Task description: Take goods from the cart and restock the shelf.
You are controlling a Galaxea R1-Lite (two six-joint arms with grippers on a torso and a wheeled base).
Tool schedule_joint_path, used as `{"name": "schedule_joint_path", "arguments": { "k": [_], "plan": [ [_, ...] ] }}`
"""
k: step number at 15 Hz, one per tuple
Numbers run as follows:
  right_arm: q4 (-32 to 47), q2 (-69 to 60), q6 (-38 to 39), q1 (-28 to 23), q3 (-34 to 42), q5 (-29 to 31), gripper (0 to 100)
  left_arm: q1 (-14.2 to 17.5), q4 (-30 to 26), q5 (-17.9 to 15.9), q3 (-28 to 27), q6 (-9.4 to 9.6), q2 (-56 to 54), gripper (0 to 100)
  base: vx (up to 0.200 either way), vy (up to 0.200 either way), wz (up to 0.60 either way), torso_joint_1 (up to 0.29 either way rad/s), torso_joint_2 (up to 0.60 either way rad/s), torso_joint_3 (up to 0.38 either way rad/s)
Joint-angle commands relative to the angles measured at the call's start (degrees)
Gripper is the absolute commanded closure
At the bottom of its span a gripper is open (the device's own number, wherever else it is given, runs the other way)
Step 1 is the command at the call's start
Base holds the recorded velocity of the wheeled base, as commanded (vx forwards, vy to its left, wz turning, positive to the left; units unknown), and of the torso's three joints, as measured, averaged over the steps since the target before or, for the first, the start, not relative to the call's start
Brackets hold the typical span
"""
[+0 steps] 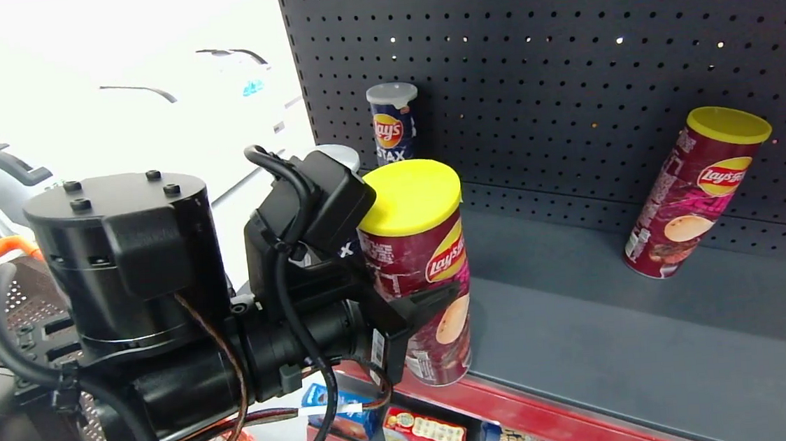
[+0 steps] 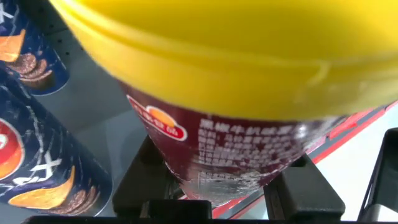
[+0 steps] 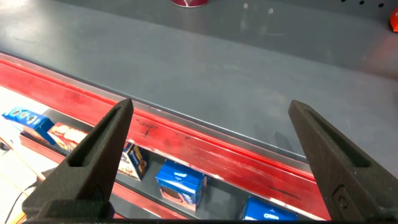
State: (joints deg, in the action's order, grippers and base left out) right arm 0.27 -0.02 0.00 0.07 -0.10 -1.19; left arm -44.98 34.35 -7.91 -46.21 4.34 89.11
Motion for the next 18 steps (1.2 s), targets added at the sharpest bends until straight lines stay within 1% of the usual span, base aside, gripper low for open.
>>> {"name": "schedule_joint_path", "arguments": {
  "k": [1, 6, 18],
  "plan": [
    [0.0, 0.0, 0.0, 0.0, 0.0, 0.0, 0, 0.5, 0.0, -0.6, -0.1, 0.05, 0.5, 100, 0.0, 0.0, -0.6, -0.002, 0.01, 0.007],
    [0.0, 0.0, 0.0, 0.0, 0.0, 0.0, 0, 1.0, 0.0, -0.8, 0.0, -0.03, 0.5, 100, 0.0, 0.0, -0.6, 0.003, 0.0, 0.003],
    [0.0, 0.0, 0.0, 0.0, 0.0, 0.0, 0, 1.0, 0.1, -0.7, -0.5, -0.03, 0.7, 100, 0.0, 0.0, 0.0, 0.0, 0.0, 0.0]
  ]
}}
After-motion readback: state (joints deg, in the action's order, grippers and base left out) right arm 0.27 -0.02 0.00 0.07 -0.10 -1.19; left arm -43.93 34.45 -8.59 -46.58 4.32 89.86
